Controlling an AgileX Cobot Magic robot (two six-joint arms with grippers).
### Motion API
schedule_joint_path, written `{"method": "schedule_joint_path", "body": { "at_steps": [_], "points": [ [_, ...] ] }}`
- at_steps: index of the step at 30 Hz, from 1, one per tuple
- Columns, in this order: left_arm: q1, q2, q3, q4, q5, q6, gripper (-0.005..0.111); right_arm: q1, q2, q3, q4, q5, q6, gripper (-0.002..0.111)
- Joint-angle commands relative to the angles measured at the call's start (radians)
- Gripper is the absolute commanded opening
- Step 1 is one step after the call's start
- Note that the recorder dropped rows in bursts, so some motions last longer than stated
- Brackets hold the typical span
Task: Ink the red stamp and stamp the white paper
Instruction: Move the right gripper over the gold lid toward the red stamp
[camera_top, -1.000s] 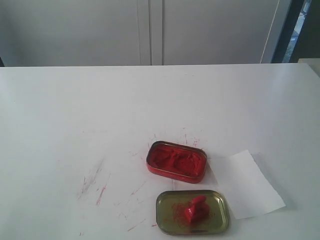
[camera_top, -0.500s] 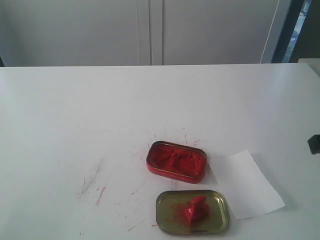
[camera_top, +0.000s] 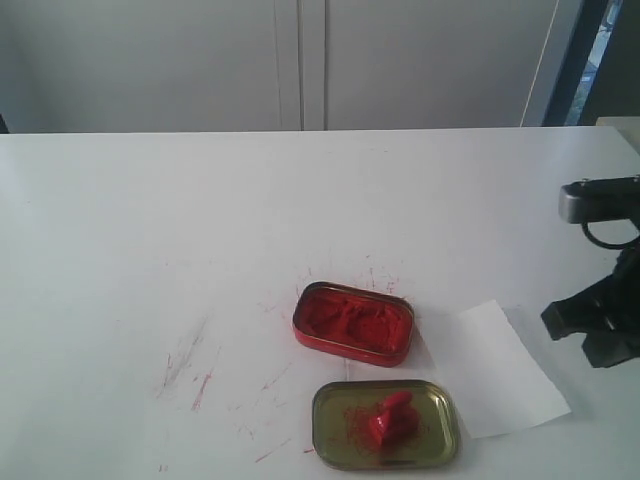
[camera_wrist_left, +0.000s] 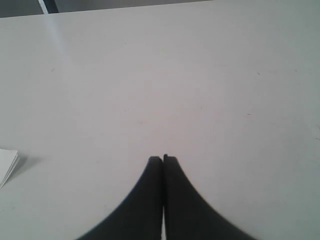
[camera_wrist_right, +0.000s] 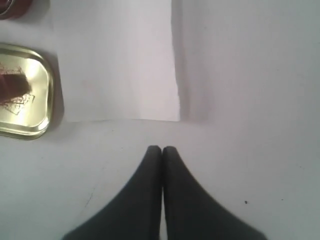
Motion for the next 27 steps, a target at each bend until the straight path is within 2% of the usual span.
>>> {"method": "schedule_joint_path", "body": {
  "at_steps": [1,16,27],
  "points": [
    [-0.001,-0.003,0.004,-0.009,0.003,0.0,0.0,0.049,0.035,-0.033,0.003,0.014,-0.013,0.0],
    [-0.001,-0.003,0.004,-0.009,0.003,0.0,0.0,0.201,0.186,-0.168,0.007,0.048,-0.075,0.0],
    [-0.001,-0.003,0.004,-0.009,0.003,0.0,0.0,0.353,0.31,-0.277,0.005,0.041,-0.265,0.0]
  ]
}}
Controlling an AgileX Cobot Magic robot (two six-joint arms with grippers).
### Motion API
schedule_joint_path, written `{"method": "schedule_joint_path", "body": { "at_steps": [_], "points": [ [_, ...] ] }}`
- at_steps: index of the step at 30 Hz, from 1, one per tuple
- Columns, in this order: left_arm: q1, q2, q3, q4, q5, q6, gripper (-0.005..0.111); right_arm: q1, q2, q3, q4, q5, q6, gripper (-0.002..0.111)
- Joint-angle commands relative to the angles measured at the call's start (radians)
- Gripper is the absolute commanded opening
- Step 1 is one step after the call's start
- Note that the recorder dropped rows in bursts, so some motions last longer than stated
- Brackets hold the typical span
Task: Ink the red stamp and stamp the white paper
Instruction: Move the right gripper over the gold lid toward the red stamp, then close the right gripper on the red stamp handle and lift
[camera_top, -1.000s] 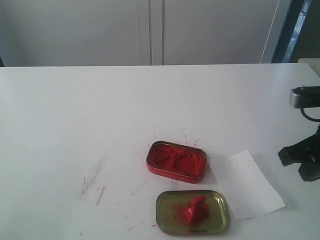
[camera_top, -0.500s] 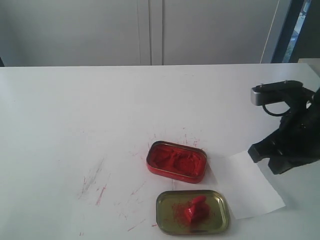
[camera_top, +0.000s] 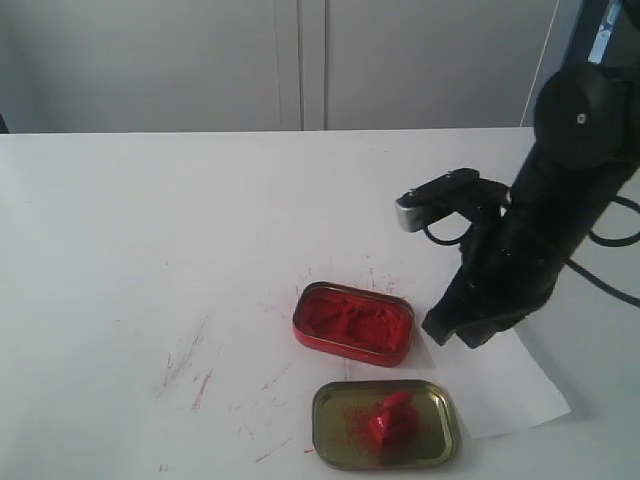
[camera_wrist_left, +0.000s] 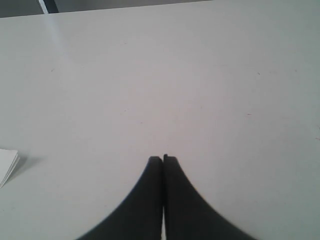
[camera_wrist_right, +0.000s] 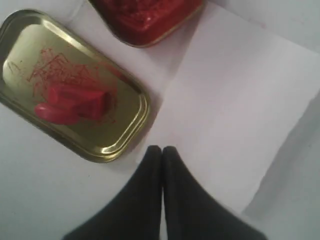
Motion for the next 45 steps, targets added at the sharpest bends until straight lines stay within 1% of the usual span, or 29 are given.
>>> {"method": "schedule_joint_path", "body": {
  "at_steps": [1,7,10,18,20,25,27,45],
  "points": [
    [-0.001,-0.003,0.004,-0.009,0.003,0.0,0.0,0.054,0.037,-0.031,-0.001,-0.009,-0.139,0.0],
    [-0.001,-0.003,0.004,-0.009,0.003,0.0,0.0,0.133,0.057,-0.033,0.001,-0.059,-0.435,0.0],
    [-0.001,-0.003,0.004,-0.009,0.003,0.0,0.0,0.165,0.057,-0.033,0.004,-0.069,-0.551,0.0],
    [-0.001,-0.003,0.004,-0.009,0.003,0.0,0.0,0.219,0.057,-0.031,0.038,-0.036,-0.777,0.001],
    [-0.001,-0.003,0.004,-0.009,0.003,0.0,0.0,0.219,0.057,-0.024,0.043,-0.038,-0.795,0.006],
    [-0.001,-0.003,0.004,-0.009,0.003,0.0,0.0,0.219,0.057,0.018,0.043,-0.052,-0.888,0.027],
    [-0.001,-0.003,0.004,-0.009,0.003,0.0,0.0,0.219,0.057,0.034,0.043,-0.059,-0.922,0.031],
    [-0.001,-0.003,0.004,-0.009,0.003,0.0,0.0,0.219,0.06,0.119,0.049,-0.221,-0.986,0.032]
  ]
}}
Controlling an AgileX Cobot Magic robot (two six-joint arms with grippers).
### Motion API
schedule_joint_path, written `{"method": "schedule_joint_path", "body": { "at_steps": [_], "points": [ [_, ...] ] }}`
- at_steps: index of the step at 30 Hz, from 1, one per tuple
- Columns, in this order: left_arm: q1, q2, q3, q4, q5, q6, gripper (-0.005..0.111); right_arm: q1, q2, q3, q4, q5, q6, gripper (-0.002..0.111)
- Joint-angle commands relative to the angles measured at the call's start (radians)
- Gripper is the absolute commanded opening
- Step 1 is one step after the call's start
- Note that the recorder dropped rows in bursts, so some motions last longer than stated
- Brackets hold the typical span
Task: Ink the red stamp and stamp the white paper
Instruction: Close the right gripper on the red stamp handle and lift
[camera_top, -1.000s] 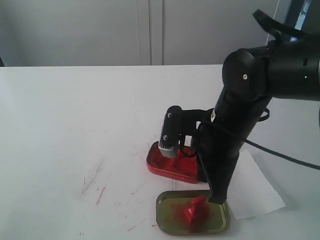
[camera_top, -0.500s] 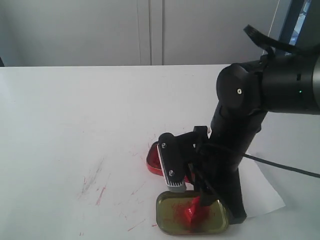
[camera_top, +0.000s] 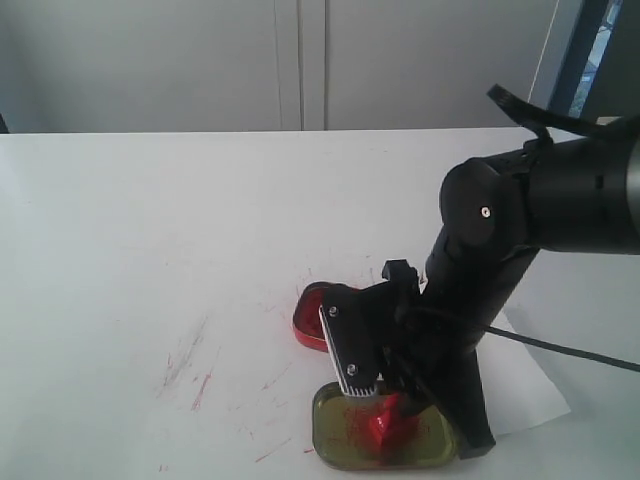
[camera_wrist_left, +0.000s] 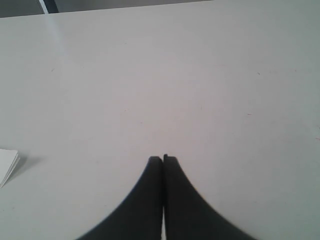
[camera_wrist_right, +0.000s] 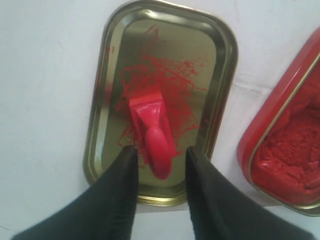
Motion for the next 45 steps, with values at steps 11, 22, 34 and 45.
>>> {"method": "schedule_joint_path", "body": {
  "at_steps": [11,22,34,45],
  "points": [
    [-0.001,-0.003,0.004,-0.009,0.003,0.0,0.0,0.002,0.05,0.034,0.08,-0.071,-0.053,0.032],
    [-0.001,-0.003,0.004,-0.009,0.003,0.0,0.0,0.002,0.081,0.034,0.082,-0.071,-0.053,0.031],
    [-0.001,-0.003,0.004,-0.009,0.003,0.0,0.0,0.002,0.081,0.034,0.086,-0.066,-0.053,0.0],
    [-0.001,-0.003,0.004,-0.009,0.003,0.0,0.0,0.002,-0.011,0.034,0.086,-0.064,0.079,0.0]
  ]
}}
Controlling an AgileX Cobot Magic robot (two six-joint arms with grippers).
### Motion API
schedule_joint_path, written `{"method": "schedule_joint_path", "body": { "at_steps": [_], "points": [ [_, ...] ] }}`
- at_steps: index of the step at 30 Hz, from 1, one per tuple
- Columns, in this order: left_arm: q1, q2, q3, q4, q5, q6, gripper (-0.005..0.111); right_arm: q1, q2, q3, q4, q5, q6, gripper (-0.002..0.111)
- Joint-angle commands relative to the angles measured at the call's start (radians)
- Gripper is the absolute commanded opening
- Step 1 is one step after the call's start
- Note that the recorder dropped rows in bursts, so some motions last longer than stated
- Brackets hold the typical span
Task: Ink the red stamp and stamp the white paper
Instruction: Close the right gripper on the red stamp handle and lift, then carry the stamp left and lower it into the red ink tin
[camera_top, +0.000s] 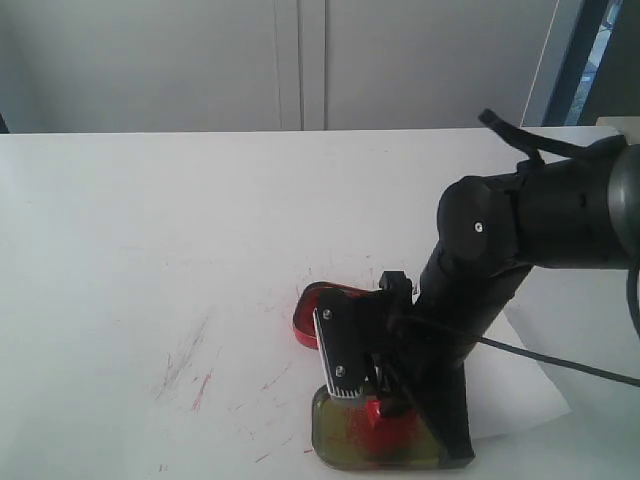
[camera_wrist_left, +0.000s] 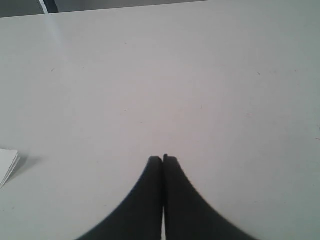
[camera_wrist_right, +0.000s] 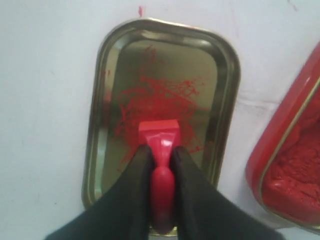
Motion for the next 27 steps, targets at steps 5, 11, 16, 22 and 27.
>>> {"method": "schedule_joint_path", "body": {
  "at_steps": [5,11,16,22,27],
  "points": [
    [-0.001,-0.003,0.004,-0.009,0.003,0.0,0.0,0.002,-0.082,0.004,0.008,0.005,0.166,0.0],
    [-0.001,-0.003,0.004,-0.009,0.003,0.0,0.0,0.002,-0.082,0.004,0.008,-0.048,0.348,0.0],
    [-0.001,-0.003,0.004,-0.009,0.003,0.0,0.0,-0.002,-0.082,-0.015,-0.011,-0.067,0.538,0.0],
    [-0.001,-0.003,0.004,-0.009,0.003,0.0,0.0,-0.002,-0.082,-0.084,-0.076,-0.065,0.721,0.0],
    [-0.001,-0.003,0.004,-0.009,0.003,0.0,0.0,-0.002,-0.082,-0.15,-0.089,-0.072,0.79,0.0]
  ]
}}
